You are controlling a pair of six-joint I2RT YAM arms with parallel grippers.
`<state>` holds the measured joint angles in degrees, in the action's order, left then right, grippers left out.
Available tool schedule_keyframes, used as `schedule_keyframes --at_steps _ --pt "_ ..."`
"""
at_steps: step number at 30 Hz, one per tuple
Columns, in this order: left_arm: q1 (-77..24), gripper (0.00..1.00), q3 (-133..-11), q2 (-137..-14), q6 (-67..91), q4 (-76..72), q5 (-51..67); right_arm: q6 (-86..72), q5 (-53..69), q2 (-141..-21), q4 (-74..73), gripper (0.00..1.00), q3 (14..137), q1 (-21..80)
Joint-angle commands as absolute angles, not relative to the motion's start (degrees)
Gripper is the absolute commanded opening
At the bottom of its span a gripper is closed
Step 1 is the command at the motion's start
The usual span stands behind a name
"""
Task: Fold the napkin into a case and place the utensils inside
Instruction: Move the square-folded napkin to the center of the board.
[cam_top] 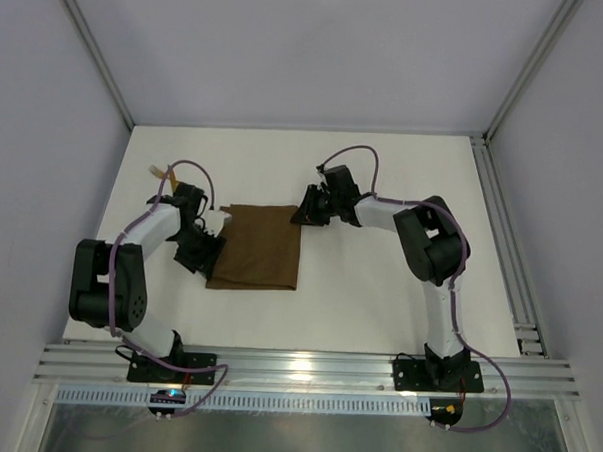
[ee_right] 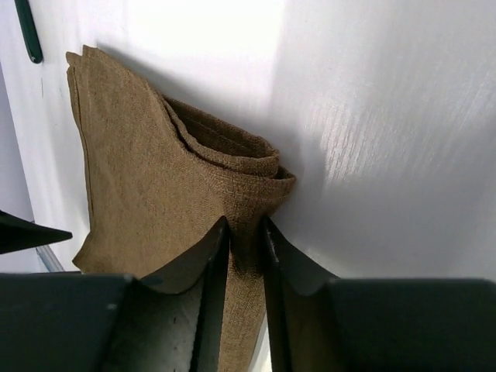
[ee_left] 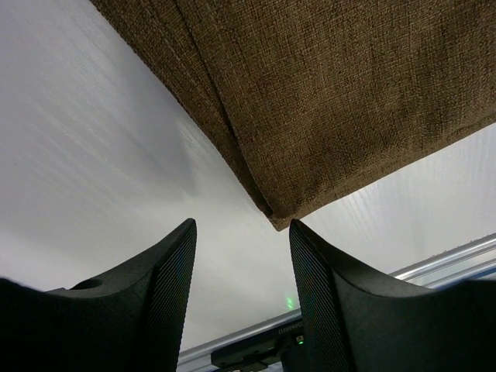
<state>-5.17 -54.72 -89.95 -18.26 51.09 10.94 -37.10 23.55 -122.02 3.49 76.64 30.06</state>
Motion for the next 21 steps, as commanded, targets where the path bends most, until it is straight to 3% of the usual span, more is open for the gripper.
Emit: schedule_keyframes --at_steps 1,6,17,21 --pt "-5.19 0.53 -55.98 -88.95 -18.46 51.50 11.77 -39.20 24.96 -122.08 6.77 0.26 77.08 29.80" --pt "-5.27 0.54 -61.33 -88.59 -16.44 50.72 13.97 -41.65 19.62 -115.51 10.63 0.04 67.35 28.22" --pt "-15.90 0.53 -67.76 -95.97 -14.33 50.45 14.76 -55.01 -3.04 -81.76 20.04 0.03 23.75 31.62" --pt "-18.36 0.53 -67.59 -96.68 -14.68 51.94 15.38 -56.08 -5.63 -78.75 15.65 0.28 21.01 37.88"
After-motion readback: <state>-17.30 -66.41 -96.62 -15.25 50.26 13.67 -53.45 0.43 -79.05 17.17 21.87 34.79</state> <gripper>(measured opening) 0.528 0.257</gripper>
